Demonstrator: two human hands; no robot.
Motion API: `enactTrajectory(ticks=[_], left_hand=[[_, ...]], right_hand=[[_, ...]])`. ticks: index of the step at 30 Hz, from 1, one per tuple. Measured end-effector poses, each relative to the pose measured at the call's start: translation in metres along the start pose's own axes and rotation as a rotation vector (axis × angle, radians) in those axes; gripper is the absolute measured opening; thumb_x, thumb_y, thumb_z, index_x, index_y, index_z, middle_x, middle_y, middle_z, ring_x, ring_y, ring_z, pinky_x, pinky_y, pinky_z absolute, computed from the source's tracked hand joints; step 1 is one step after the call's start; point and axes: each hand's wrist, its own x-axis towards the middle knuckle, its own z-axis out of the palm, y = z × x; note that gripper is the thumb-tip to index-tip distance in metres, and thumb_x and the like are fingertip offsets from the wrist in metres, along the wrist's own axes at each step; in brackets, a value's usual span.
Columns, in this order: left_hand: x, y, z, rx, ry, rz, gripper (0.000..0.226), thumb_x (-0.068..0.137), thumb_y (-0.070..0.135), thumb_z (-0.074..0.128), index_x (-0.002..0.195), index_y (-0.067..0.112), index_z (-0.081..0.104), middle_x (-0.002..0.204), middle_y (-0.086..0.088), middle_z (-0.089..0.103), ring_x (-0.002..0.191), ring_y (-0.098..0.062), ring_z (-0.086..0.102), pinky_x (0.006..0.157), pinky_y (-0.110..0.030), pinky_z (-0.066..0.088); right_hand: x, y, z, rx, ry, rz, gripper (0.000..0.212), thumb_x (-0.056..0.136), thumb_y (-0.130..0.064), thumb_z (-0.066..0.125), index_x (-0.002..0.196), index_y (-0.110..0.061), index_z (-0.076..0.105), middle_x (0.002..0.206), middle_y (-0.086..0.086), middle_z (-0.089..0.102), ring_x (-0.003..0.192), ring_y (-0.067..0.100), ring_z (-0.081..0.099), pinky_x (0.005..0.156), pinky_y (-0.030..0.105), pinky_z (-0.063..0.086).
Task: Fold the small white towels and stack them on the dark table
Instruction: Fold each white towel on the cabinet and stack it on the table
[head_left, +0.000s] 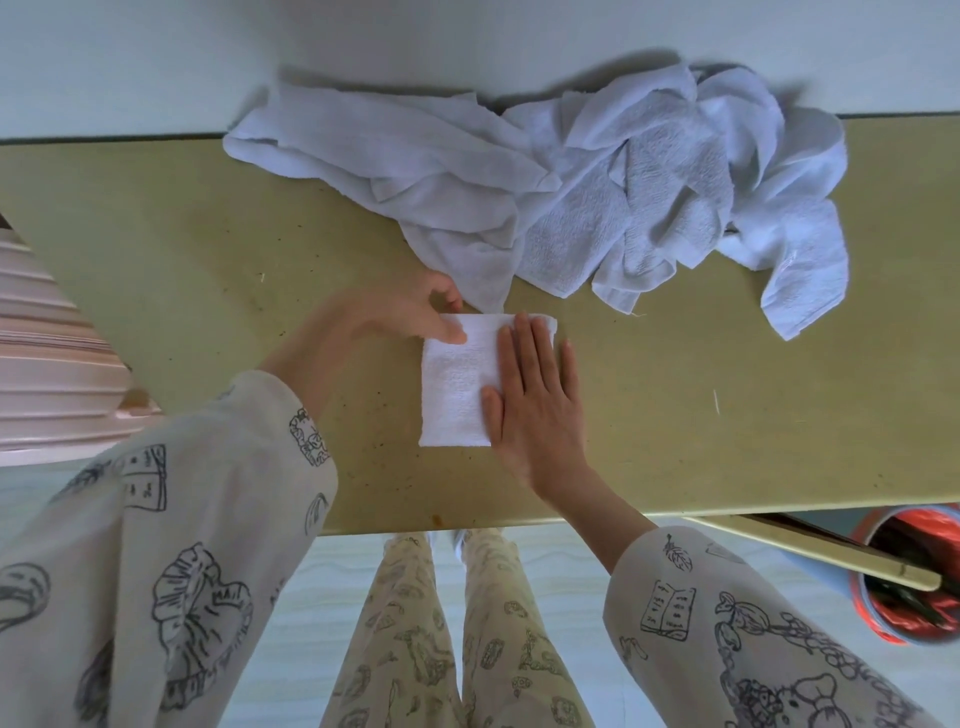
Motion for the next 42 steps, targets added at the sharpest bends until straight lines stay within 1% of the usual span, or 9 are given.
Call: enactTrajectory(ticks=[4,7,11,20,25,29,32,35,42], left_hand=[[-0.001,0.006,-0.011,0.088,-0.112,-0.059,0.035,0.081,0.031,0.068,0.111,0.020,0.054,0.099,-0.001,0.061,0.082,-0.014,0.058,0.064,-0.021,0.044],[-0.002,0.013,-0.016,0.140,-0.241,-0.112,0.027,0.084,0.030,0.065,0.105,0.015,0.058,0.063,0.004,0.050,0.053,-0.009,0.043,0.049,-0.018,0.035],[-0.001,0.011,-0.014,0.106,-0.388,-0.171,0.020,0.086,0.032,0.063,0.093,0.013,0.062,0.044,0.010,0.037,0.038,-0.006,0.028,0.041,-0.017,0.025],[-0.027,-0.033,-0.003,0.153,-0.514,-0.311,0.045,0.082,0.061,0.050,0.085,0.017,0.061,0.045,0.009,0.043,0.039,-0.009,0.029,0.044,-0.020,0.026],[-0.043,-0.047,0.003,-0.075,-0.310,-0.182,0.042,0.084,0.054,0.052,0.063,0.017,0.056,0.051,0.006,0.049,0.042,-0.010,0.033,0.047,-0.022,0.028],[-0.068,-0.058,0.031,-0.398,0.520,-0.137,0.017,0.093,0.028,0.051,0.099,0.016,0.062,0.064,0.005,0.057,0.049,-0.011,0.045,0.051,-0.022,0.037],[-0.082,-0.041,0.085,-0.093,0.924,0.046,0.025,0.093,0.011,0.040,0.110,0.011,0.058,0.094,-0.002,0.061,0.084,-0.018,0.053,0.075,-0.031,0.043],[-0.072,-0.026,0.138,0.205,0.936,0.255,0.037,0.088,0.006,0.035,0.118,0.005,0.056,0.119,-0.011,0.059,0.115,-0.023,0.049,0.096,-0.035,0.036],[-0.049,-0.050,0.156,0.455,0.773,0.142,0.057,0.096,0.032,0.027,0.143,0.001,0.022,0.152,-0.012,0.022,0.141,-0.022,0.018,0.114,-0.044,0.017]], right_hand=[[0.000,-0.001,-0.001,0.003,0.000,0.005,0.059,0.095,-0.036,0.025,0.140,0.001,0.033,0.149,0.018,0.031,0.141,0.027,0.017,0.114,0.047,0.014],[0.001,0.000,-0.002,0.009,-0.002,-0.020,0.059,0.095,-0.036,0.027,0.140,0.000,0.034,0.149,0.018,0.033,0.140,0.027,0.018,0.114,0.047,0.015],[0.003,0.007,-0.003,-0.001,-0.033,-0.138,0.058,0.097,-0.037,0.022,0.143,-0.002,0.030,0.151,0.016,0.029,0.142,0.026,0.019,0.114,0.048,0.017],[0.015,0.024,-0.008,-0.017,-0.146,-0.509,0.056,0.095,-0.036,0.027,0.145,-0.010,0.025,0.153,0.007,0.026,0.143,0.019,0.016,0.115,0.047,0.012],[0.016,0.025,-0.008,-0.030,-0.160,-0.526,0.057,0.095,-0.036,0.026,0.145,-0.010,0.023,0.153,0.008,0.025,0.143,0.020,0.015,0.114,0.047,0.011],[0.014,0.022,-0.007,-0.027,-0.154,-0.471,0.058,0.095,-0.037,0.026,0.147,-0.011,0.022,0.155,0.007,0.022,0.144,0.020,0.014,0.115,0.047,0.011],[0.010,0.014,-0.008,-0.015,-0.127,-0.382,0.057,0.095,-0.036,0.027,0.146,-0.009,0.026,0.154,0.009,0.024,0.143,0.020,0.017,0.114,0.048,0.015],[0.007,0.008,-0.007,-0.021,-0.107,-0.301,0.055,0.097,-0.035,0.023,0.145,-0.007,0.029,0.153,0.011,0.027,0.143,0.021,0.018,0.115,0.047,0.017],[0.004,0.006,-0.006,-0.065,-0.123,-0.274,0.058,0.096,-0.037,0.025,0.146,-0.008,0.022,0.154,0.011,0.022,0.144,0.020,0.014,0.116,0.046,0.013]])
